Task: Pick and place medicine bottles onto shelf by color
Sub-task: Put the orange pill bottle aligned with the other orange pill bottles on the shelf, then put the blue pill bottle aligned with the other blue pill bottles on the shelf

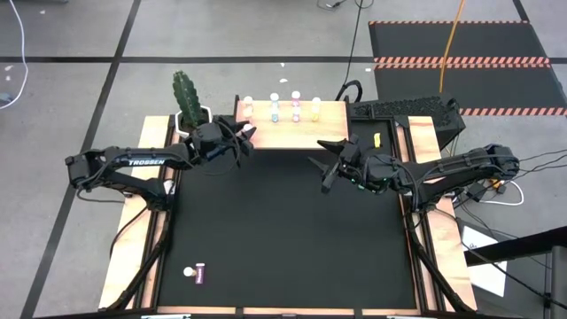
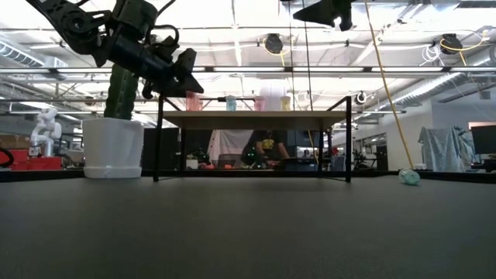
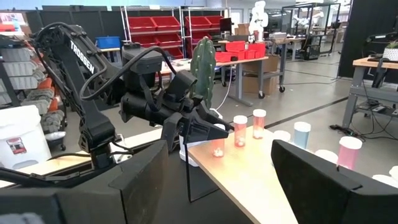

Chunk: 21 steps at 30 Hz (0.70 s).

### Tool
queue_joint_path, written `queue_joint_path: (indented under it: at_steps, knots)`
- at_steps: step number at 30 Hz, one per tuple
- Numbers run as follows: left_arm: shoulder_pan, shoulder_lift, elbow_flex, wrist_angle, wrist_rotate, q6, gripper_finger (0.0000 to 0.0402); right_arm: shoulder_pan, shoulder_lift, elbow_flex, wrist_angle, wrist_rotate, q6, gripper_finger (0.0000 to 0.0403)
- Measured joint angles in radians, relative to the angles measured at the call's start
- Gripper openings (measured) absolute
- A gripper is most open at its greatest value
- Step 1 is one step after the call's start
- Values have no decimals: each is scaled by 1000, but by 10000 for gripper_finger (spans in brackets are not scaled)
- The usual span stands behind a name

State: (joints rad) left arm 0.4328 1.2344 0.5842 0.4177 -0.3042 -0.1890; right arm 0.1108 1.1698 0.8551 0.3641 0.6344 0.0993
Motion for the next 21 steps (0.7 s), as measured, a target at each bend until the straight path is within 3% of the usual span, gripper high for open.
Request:
queue_joint_path:
  at_steps: [11, 16, 21]
  knots:
    - [-3, -41, 9, -15, 0, 28, 309, 0, 0, 0, -3, -1, 12, 283]
    - [-23, -133, 78, -187, 0, 58, 348, 0, 0, 0, -3, -2, 13, 283]
    - [-82, -232, 218, -522, 23, 45, 362, 0, 0, 0, 2, -2, 13, 283]
